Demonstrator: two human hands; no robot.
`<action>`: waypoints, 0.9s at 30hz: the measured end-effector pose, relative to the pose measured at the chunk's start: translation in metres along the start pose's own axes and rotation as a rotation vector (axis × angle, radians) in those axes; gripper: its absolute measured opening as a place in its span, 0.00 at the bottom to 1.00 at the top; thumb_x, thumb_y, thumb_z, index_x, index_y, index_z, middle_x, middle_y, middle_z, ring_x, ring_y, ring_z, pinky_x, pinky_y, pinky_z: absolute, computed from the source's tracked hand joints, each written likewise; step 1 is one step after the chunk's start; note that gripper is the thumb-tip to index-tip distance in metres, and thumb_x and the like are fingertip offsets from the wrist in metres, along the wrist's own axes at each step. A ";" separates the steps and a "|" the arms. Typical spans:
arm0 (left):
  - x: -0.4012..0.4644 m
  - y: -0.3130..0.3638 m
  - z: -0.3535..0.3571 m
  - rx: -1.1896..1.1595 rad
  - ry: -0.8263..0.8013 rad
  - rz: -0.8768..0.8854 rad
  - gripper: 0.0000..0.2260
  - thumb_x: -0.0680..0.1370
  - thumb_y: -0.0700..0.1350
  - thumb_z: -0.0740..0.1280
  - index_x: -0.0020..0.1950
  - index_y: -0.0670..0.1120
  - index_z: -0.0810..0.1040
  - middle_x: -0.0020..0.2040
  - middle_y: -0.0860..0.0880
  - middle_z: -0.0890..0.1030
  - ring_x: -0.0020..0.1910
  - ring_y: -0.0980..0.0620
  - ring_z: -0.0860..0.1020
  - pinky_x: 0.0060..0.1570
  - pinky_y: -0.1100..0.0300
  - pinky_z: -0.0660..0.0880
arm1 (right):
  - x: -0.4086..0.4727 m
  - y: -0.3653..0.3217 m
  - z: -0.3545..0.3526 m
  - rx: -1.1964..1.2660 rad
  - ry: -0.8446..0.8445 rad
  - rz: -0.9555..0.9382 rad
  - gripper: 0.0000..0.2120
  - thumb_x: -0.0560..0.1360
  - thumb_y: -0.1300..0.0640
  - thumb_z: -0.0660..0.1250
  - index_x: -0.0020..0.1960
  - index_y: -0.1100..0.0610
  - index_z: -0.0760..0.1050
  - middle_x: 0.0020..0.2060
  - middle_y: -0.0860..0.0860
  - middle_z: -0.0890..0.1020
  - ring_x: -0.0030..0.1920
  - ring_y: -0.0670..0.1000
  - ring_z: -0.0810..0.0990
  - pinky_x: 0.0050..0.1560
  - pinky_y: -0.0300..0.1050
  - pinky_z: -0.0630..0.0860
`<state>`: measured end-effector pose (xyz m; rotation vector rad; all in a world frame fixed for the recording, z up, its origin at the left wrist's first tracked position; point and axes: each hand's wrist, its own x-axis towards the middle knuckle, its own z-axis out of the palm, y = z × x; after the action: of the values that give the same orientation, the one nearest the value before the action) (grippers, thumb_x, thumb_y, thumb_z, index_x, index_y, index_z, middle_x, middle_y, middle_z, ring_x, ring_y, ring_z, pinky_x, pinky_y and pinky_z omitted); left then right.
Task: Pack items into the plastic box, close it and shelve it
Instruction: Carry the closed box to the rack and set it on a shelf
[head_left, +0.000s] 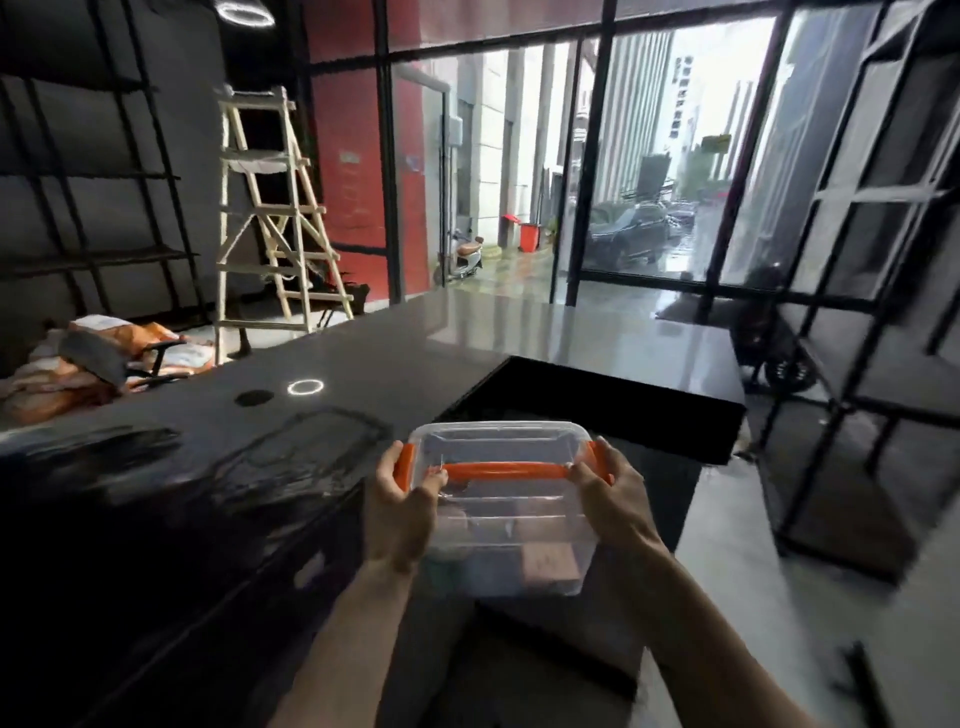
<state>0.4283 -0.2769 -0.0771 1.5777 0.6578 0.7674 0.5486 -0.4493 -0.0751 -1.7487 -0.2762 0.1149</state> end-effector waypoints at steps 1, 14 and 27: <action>-0.007 -0.009 0.027 -0.007 -0.035 -0.011 0.31 0.75 0.43 0.70 0.77 0.45 0.66 0.71 0.46 0.74 0.65 0.48 0.75 0.66 0.48 0.73 | 0.001 0.017 -0.026 -0.001 0.037 0.008 0.29 0.79 0.54 0.67 0.79 0.53 0.64 0.71 0.55 0.75 0.63 0.55 0.78 0.56 0.50 0.78; -0.083 -0.055 0.258 -0.026 -0.403 -0.129 0.32 0.74 0.38 0.73 0.76 0.40 0.66 0.71 0.40 0.73 0.68 0.43 0.73 0.69 0.48 0.69 | -0.007 0.125 -0.234 -0.004 0.370 0.228 0.27 0.81 0.51 0.63 0.79 0.51 0.64 0.71 0.57 0.76 0.67 0.61 0.76 0.67 0.64 0.75; -0.021 -0.075 0.461 -0.061 -0.667 -0.123 0.35 0.72 0.43 0.76 0.76 0.42 0.66 0.70 0.40 0.72 0.67 0.42 0.74 0.68 0.42 0.71 | 0.119 0.184 -0.338 -0.025 0.625 0.301 0.29 0.80 0.57 0.66 0.80 0.53 0.63 0.67 0.58 0.77 0.56 0.57 0.78 0.54 0.51 0.79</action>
<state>0.7768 -0.5677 -0.1904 1.5926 0.2322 0.1389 0.7633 -0.7738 -0.1795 -1.7506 0.4426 -0.2199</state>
